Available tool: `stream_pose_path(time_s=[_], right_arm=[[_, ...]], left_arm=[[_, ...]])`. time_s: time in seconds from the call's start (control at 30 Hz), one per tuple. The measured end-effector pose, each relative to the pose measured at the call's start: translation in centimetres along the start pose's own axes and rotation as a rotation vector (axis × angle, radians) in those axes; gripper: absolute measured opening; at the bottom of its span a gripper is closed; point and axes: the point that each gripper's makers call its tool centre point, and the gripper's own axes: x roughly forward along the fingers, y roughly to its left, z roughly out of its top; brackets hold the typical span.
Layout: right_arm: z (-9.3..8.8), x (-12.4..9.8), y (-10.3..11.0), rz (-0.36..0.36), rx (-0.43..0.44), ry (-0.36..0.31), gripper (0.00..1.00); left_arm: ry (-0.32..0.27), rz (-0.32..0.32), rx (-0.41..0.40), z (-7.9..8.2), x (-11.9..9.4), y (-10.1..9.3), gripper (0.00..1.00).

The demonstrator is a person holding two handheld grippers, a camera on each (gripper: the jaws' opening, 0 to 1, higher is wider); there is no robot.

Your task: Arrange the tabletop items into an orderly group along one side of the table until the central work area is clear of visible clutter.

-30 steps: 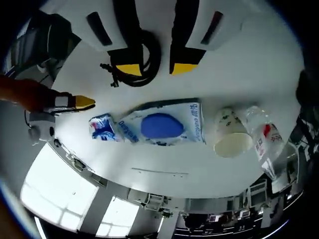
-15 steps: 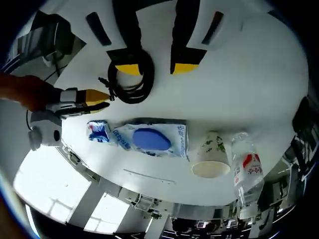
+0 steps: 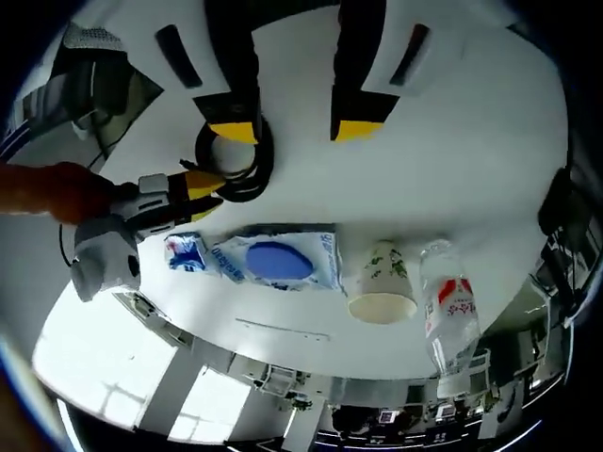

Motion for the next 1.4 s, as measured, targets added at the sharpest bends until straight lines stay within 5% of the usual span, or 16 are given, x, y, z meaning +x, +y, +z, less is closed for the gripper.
stream_pose_path(time_s=[0.2,0.53,0.63,0.93,1.3,1.4], right_arm=[[-0.4,0.3,0.1,-0.054,-0.11,0.06,0.16],[-0.5,-0.4,-0.4,-0.087,-0.078,0.042,0.04],[-0.9,-1.7,-0.4,-0.087,-0.01,0.019,0.03],[-3.5,-6.9,-2.7,-0.231,0.178,-0.048,0.03],[-3.9,-11.1,-5.6,-0.334,0.213,-0.097,0.03],[-4.0,-11.4,-6.6,-0.36,0.211,-0.056,0.03]], left_arm=[[-0.051,0.018,0.124,1.4,-2.6,1.1,0.36],[-0.112,0.063,0.161,1.6,-9.0,4.6,0.51],[-0.114,0.064,0.179,1.5,-10.2,5.1,0.52],[-0.107,0.008,0.248,0.8,-10.8,5.3,0.56],[-0.113,-0.01,0.266,0.7,-11.0,6.0,0.58],[-0.137,-0.014,0.258,1.2,-11.1,6.0,0.58]])
